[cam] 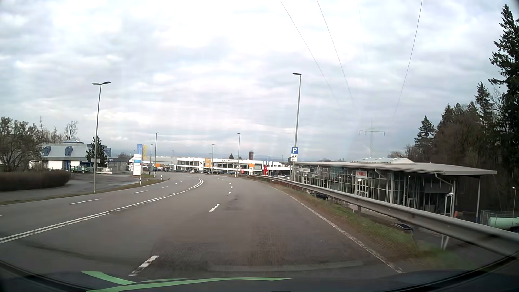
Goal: Follow the waypoints while adhering to traffic rules and regulations
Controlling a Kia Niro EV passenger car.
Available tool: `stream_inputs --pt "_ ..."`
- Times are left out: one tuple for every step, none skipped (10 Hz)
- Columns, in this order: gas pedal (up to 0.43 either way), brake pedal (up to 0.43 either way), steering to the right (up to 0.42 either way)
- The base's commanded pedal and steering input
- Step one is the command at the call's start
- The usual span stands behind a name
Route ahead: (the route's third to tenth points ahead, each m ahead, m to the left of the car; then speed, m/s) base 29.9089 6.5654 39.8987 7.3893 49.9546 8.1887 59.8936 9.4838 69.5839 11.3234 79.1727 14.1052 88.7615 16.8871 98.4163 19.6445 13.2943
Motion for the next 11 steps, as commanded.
stream_inputs --pt "0.0 0.0 -0.005" --pt "0.0 0.0 -0.006" --pt "0.0 0.0 -0.006" --pt "0.0 0.0 -0.007" --pt "0.0 0.0 -0.007" --pt "0.0 0.0 -0.007" --pt "0.0 0.0 -0.007" --pt "0.0 0.0 -0.007" --pt "0.0 0.0 -0.007" --pt "0.0 0.0 -0.007" --pt "0.0 0.0 -0.007"
